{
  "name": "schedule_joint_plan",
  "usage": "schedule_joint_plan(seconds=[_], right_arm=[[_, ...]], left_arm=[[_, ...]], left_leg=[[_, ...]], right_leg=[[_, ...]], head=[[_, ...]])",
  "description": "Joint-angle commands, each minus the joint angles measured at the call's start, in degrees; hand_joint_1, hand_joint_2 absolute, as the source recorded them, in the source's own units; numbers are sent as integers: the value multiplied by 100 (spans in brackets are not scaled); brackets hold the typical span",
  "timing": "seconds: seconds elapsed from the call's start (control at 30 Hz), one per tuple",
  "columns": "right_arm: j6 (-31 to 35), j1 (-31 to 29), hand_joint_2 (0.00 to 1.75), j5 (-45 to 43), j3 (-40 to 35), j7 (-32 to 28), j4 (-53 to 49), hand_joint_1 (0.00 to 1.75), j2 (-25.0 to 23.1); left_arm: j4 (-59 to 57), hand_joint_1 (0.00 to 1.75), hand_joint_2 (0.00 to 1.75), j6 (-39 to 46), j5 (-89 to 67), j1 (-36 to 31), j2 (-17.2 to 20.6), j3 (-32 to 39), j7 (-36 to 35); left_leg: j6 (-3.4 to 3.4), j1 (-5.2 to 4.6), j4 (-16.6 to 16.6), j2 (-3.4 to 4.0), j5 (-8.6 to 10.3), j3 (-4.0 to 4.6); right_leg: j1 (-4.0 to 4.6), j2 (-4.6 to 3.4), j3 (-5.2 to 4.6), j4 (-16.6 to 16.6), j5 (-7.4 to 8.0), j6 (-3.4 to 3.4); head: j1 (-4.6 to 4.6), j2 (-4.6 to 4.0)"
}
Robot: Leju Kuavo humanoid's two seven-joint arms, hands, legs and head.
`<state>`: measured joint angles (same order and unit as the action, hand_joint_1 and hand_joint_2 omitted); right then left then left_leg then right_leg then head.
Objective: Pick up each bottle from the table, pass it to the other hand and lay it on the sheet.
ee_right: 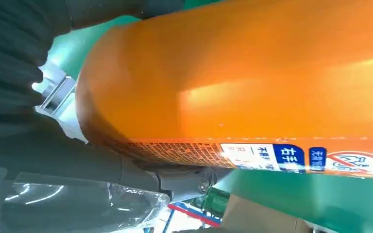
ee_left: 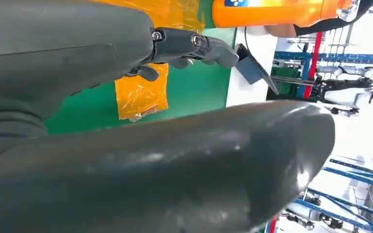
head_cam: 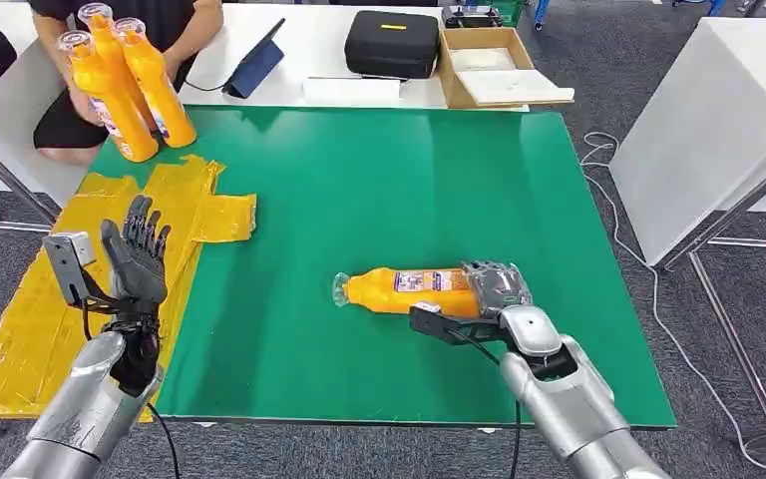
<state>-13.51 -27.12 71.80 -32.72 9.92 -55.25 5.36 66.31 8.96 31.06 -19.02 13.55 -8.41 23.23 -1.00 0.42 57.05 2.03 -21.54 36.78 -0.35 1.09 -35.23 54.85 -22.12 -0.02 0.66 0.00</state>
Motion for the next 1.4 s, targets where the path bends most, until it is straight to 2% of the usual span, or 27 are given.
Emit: schedule_joint_plan(seconds=[0.03,0.1,0.27,0.3,0.33,0.4,0.43,0.5,0.6,0.63,0.7,0.8,0.83,0.87,0.93,1.0,1.03,1.07,1.2,1.4], right_arm=[[-107,-64,175,-192,179,-26,-1381,175,367],[-294,-118,175,-279,296,8,-1900,175,425],[-167,99,175,-507,598,-42,-2907,175,717],[-101,160,175,-545,620,-87,-2996,175,749],[88,-32,175,-852,587,-389,-2916,175,571],[-112,-462,175,-880,348,-168,-2701,175,310],[-138,-528,175,-899,290,-107,-2652,175,281],[-126,-551,175,-922,231,-71,-2607,175,299],[-49,-491,175,-1000,172,17,-2589,175,379],[-82,-472,175,-991,171,59,-2567,175,390],[-74,-461,175,-997,165,51,-2527,175,389],[-85,-501,175,-988,151,53,-2522,175,364],[-72,-516,175,-999,158,53,-2483,175,336],[-30,-528,175,-1012,143,41,-2470,175,320],[71,-541,175,-1071,106,-6,-2480,175,279],[142,-563,175,-1167,49,-39,-2456,175,237],[152,-561,175,-1183,25,-39,-2443,175,204],[157,-562,175,-1226,-27,-41,-2393,175,129],[225,-597,175,-1306,-132,-1,-2236,175,15],[427,-732,175,-1716,-380,5,-1589,175,-619]], left_arm=[[-47,0,0,-301,360,304,-105,-296,-124],[7,0,0,-305,434,349,-82,-416,-80],[300,0,0,-460,754,783,-19,-551,-159],[376,0,175,-565,954,924,3,-563,-253],[428,0,175,-853,1112,944,-38,-626,-245],[686,0,175,-598,1027,894,-262,-794,-258],[761,0,175,-504,1004,878,-306,-838,-296],[825,0,175,-432,1014,866,-321,-851,-320],[863,0,175,-384,1019,879,-329,-785,-322],[866,0,175,-381,1020,884,-336,-760,-325],[869,0,175,-379,1020,888,-329,-748,-328],[873,0,175,-382,1019,904,-321,-743,-324],[909,0,0,-389,1034,941,-332,-740,-356],[949,0,0,-429,1111,985,-351,-746,-464],[993,0,0,-631,1371,1044,-374,-802,-612],[1004,0,0,-743,1513,1030,-360,-915,-673],[1014,0,0,-746,1512,998,-384,-942,-666],[1029,0,175,-785,1538,929,-418,-989,-638],[1062,0,175,-731,1518,774,-473,-1098,-598],[1246,0,175,-573,1590,462,-664,-1340,-602]], left_leg=[[5,-14,-7,-19,-10,-24],[6,-19,1,-17,-15,-17],[5,-16,1,-18,-11,-1],[5,-15,-2,-16,-11,-3],[11,-22,1,-31,-32,-38],[5,-12,2,-1,-12,4],[5,-15,5,-5,-18,-4],[3,-6,4,1,-9,22],[11,-19,3,-26,-29,-25],[5,-5,-1,-19,-12,4],[6,-10,-1,-22,-19,-11],[1,-6,-2,-12,-10,11],[7,-16,1,-23,-31,-29],[2,-7,-2,-5,-15,4],[6,-15,-1,-12,-29,-23],[2,-8,-3,-9,-11,8],[9,-17,-2,-21,-32,-33],[4,-9,0,-10,-18,-2],[6,-7,1,-21,-17,-2],[4,-5,-1,-17,-10,9]], right_leg=[[-17,-1,19,4,-15,0],[-22,-5,11,15,-20,0],[-19,-1,-3,11,-16,0],[-17,-1,0,7,-15,0],[-28,-3,31,18,-39,-2],[-14,-14,-10,8,-9,-1],[-18,-15,-3,14,-16,-2],[-8,-12,-24,6,-2,-1],[-25,-7,17,19,-29,-4],[-8,-2,-5,3,-10,-2],[-14,-5,7,7,-19,-2],[-8,-7,-11,1,-6,0],[-22,-14,23,12,-30,-1],[-10,-15,-6,3,-9,0],[-19,-17,17,11,-25,-2],[-10,-7,-8,2,-8,0],[-22,-13,27,13,-31,-3],[-13,-13,0,7,-14,-1],[-11,-4,4,9,-15,-2],[-8,-4,-8,6,-9,-2]], head=[[0,0],[0,0],[0,0],[0,0],[0,0],[0,0],[0,0],[0,0],[0,0],[-2,0],[0,0],[0,0],[-2,0],[2,0],[0,0],[2,0],[0,0],[0,0],[0,0],[-2,0]])
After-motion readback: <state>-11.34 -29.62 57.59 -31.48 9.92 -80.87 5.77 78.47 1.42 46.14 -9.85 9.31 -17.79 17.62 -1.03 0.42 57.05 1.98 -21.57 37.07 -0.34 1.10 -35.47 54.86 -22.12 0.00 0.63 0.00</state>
